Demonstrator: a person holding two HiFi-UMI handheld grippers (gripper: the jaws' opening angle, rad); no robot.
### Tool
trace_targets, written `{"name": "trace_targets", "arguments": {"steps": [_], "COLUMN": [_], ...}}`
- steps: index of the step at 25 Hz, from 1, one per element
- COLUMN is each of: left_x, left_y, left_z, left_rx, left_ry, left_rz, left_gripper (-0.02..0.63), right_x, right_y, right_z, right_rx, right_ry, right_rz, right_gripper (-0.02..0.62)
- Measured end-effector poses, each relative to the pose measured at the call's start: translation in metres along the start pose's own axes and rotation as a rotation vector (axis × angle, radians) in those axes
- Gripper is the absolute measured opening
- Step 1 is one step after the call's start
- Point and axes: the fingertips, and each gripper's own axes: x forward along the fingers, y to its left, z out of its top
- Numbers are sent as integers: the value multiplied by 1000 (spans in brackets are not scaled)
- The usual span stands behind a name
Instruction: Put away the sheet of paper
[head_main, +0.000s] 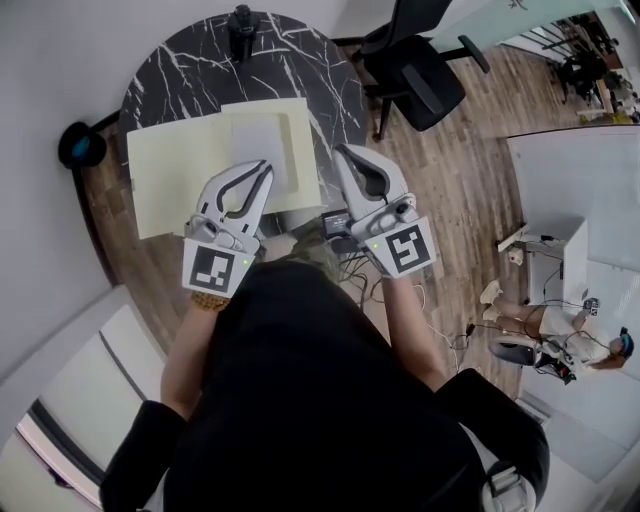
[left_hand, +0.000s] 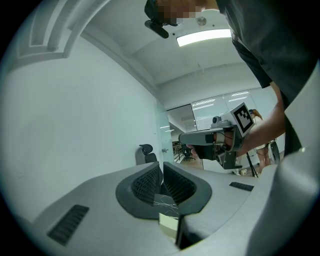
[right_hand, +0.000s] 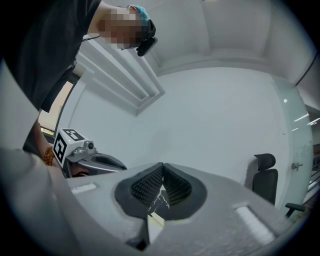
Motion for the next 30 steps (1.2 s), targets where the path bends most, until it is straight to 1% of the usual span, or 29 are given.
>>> {"name": "trace_targets", "arguments": {"steps": [5,10,18,23,30], "left_x": [1,7,11,14,13], "left_y": [1,-3,3,0,11], "left_z": [-2,-1,-4,-5,-8], "left_rx": [1,16,-19,-4,-27], "left_ry": [20,10,18,14,25], "left_rz": [-3,-30,-36,-56,-40], "left_gripper": [35,35,35,35,35], "right_x": [1,2,3,4,12], "right_y": [-4,-13,-8,-12,-11], "right_z": [10,3,-1,-3,-3], "right_rx": [5,-12,-7,-14,-14], "right_ry": [-68,-22,8,18,16], "right_rz": [-6,-39,-11,-20,-14], "right_gripper": [-2,-2,-2,-2,-2]}}
